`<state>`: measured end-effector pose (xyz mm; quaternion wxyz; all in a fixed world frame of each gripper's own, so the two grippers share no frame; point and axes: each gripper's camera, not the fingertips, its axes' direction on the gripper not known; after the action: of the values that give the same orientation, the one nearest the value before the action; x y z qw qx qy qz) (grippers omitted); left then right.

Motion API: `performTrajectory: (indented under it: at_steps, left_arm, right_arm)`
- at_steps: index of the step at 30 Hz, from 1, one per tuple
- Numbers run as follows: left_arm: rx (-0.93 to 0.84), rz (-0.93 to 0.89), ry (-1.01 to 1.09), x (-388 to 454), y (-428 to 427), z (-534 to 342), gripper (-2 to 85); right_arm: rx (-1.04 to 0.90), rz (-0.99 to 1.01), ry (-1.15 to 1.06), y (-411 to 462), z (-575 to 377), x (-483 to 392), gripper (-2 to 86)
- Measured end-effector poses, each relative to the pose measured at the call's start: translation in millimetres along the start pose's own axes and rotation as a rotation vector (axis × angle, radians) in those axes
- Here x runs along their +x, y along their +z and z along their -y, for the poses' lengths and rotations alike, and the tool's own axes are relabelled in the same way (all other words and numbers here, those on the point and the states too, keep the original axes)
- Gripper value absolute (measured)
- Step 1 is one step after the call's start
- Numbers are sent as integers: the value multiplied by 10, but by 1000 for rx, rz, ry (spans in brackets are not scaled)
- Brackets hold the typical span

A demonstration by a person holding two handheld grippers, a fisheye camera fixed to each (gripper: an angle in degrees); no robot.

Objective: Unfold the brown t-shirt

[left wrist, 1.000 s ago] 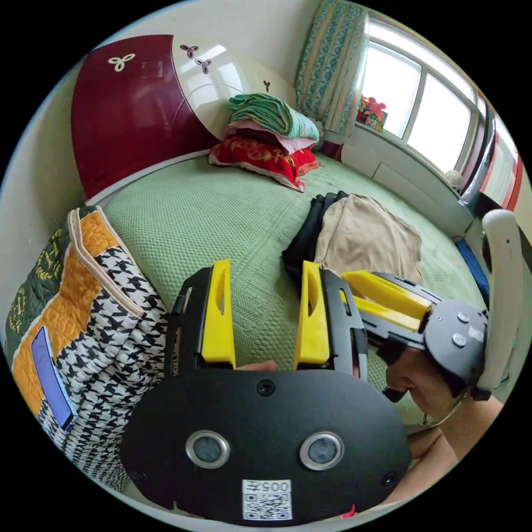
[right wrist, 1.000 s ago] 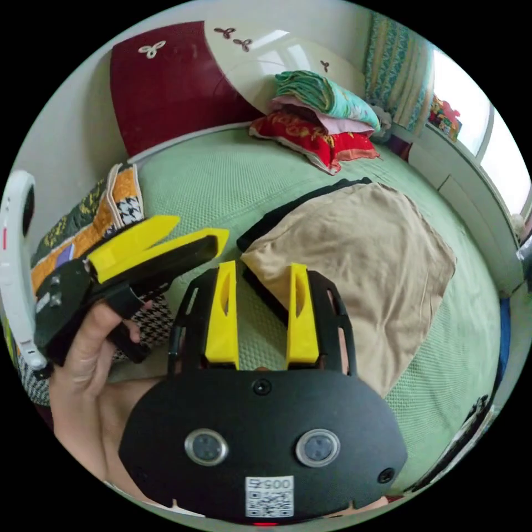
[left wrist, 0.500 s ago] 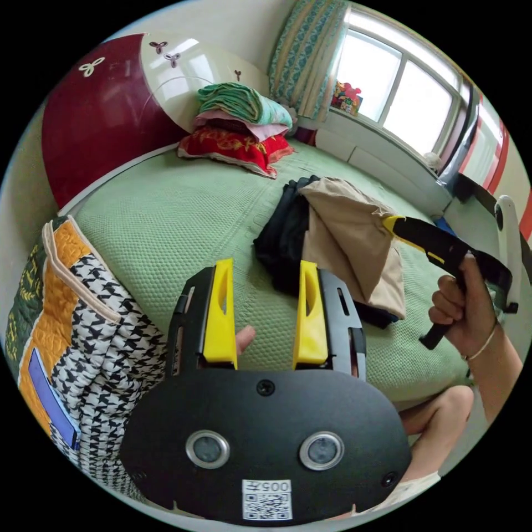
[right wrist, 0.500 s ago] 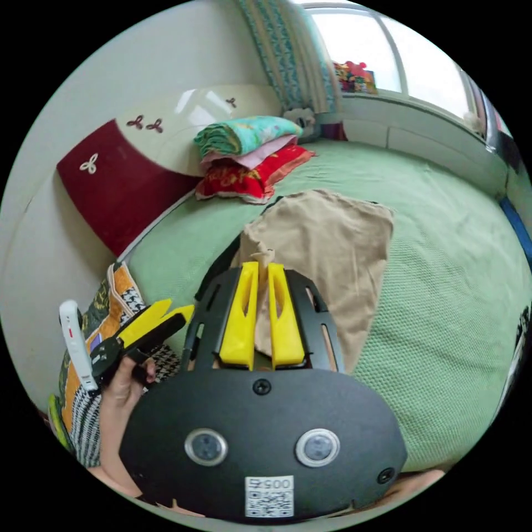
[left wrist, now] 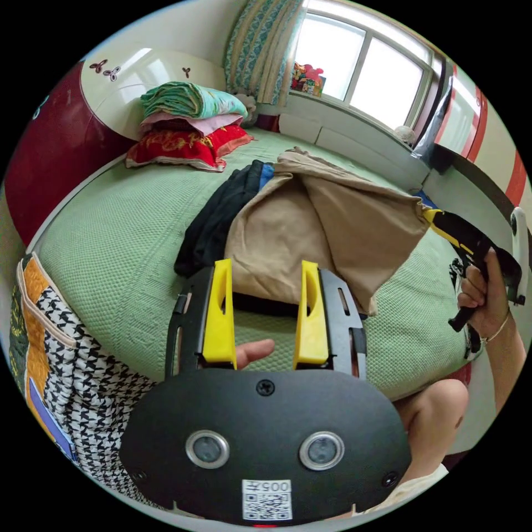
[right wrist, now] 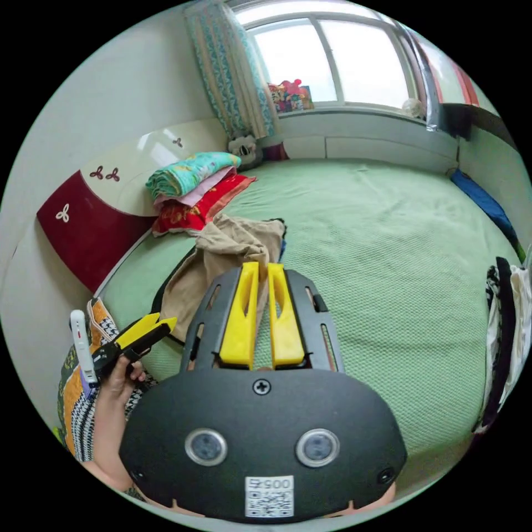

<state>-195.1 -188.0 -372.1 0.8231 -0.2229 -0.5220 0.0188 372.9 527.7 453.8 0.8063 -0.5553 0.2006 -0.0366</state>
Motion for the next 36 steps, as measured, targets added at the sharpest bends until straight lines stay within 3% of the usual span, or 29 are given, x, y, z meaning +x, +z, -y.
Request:
performTrajectory:
  at_steps: [7, 11, 15, 19, 29, 36]
  left_arm:
    - [-16, 24, 59, 410, 121, -64, 172]
    - [-25, 52, 84, 572, 177, -104, 172]
    - [-21, 70, 98, 743, 196, -163, 172]
    - [-15, 85, 113, 928, 184, -295, 171]
    - [20, 73, 188, 1648, -184, -482, 166]
    - [44, 156, 303, 2187, -838, -499, 172]
  right_arm:
    - [58, -121, 198, -670, 169, 1063, -8]
    - [13, -182, 339, -868, 36, 1703, -8]
    - [-102, -101, 446, -845, -152, 2075, -3]
    - [-242, -127, 422, -844, -366, 2176, 14]
    - [-203, -102, 170, -1966, -754, 2131, 54]
    - [-113, -61, 139, -2742, -875, 2079, 60]
